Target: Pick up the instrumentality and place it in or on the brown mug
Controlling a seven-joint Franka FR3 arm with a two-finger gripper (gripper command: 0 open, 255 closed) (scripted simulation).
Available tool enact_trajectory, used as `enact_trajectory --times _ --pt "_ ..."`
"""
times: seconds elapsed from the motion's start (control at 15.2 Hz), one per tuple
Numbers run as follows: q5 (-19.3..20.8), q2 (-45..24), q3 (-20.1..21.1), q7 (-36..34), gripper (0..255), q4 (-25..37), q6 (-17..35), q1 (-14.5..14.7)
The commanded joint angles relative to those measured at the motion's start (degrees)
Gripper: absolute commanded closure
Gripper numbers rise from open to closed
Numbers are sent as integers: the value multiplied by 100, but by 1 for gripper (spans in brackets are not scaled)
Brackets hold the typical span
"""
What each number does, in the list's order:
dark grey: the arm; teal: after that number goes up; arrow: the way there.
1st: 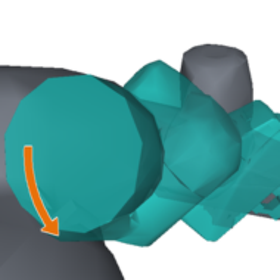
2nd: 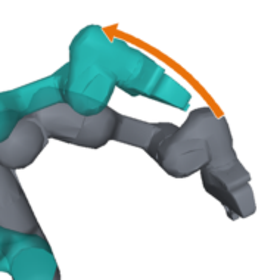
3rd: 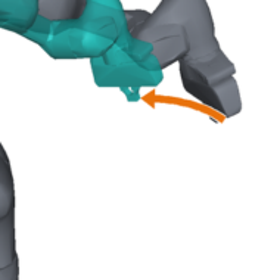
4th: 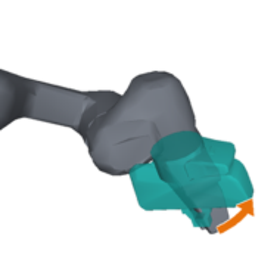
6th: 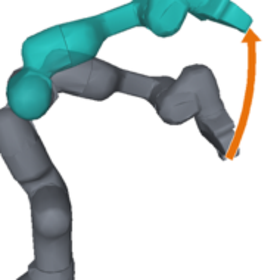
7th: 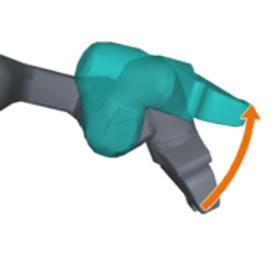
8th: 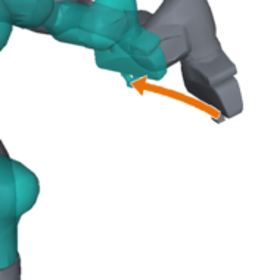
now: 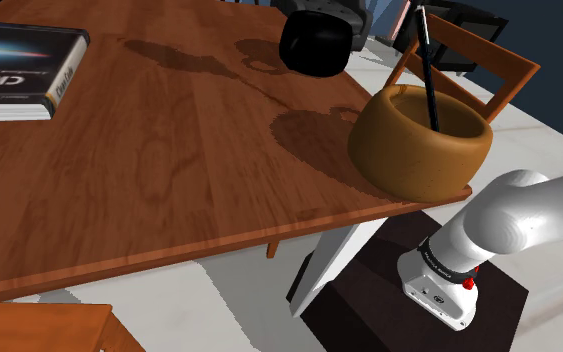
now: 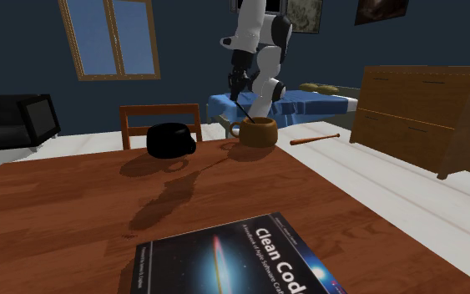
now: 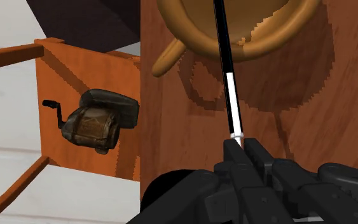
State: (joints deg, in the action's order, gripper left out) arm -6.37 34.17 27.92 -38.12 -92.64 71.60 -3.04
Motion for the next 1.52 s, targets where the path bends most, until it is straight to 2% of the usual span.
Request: enact_trajectory --times 0.0,0.99,1.45 --pt "-78 294 -112 42 255 -286 -6 93" --pt "-309 1089 -144 93 255 -2100 1028 343" --pt "-309 1089 -144 93 255 -2100 1028 343"
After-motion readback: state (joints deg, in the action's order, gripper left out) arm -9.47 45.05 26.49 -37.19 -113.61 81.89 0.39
